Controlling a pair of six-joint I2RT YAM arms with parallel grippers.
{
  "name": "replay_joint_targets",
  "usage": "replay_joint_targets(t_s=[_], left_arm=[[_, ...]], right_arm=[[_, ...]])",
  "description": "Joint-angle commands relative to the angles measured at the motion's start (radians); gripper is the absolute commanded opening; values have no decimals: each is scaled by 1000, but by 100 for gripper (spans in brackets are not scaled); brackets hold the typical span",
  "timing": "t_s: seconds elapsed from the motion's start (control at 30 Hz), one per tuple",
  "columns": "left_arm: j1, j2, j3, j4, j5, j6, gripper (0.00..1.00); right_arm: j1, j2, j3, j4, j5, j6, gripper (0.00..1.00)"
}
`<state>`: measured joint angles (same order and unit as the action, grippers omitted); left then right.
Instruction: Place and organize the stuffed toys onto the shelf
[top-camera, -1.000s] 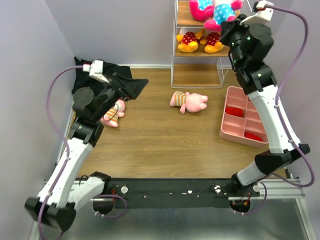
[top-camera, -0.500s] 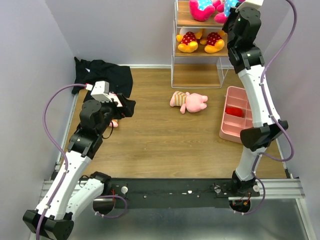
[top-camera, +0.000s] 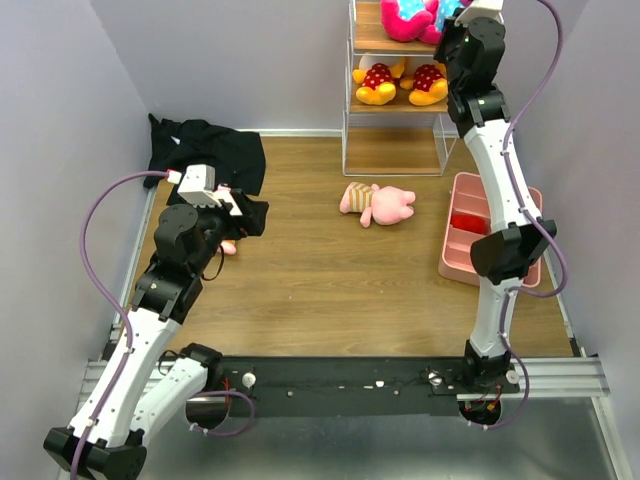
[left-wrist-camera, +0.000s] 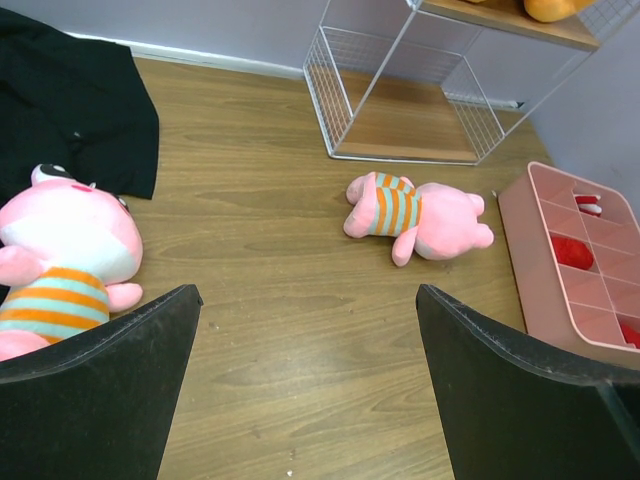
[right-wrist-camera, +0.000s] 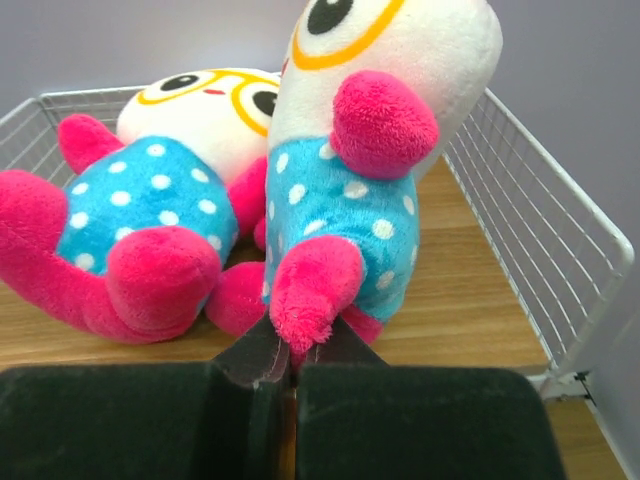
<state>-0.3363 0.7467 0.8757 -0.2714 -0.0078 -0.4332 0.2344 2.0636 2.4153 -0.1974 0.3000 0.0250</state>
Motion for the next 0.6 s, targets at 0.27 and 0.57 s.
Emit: replay_joint_targets(t_s=[0.27, 0.57], left_arm=[[-6, 20, -6, 20, 8, 13, 99], [-6, 20, -9, 20, 6, 13, 99]], right_arm=[[-47, -22, -123, 246, -397, 59, 1], [-98, -17, -180, 381, -590, 151, 1]])
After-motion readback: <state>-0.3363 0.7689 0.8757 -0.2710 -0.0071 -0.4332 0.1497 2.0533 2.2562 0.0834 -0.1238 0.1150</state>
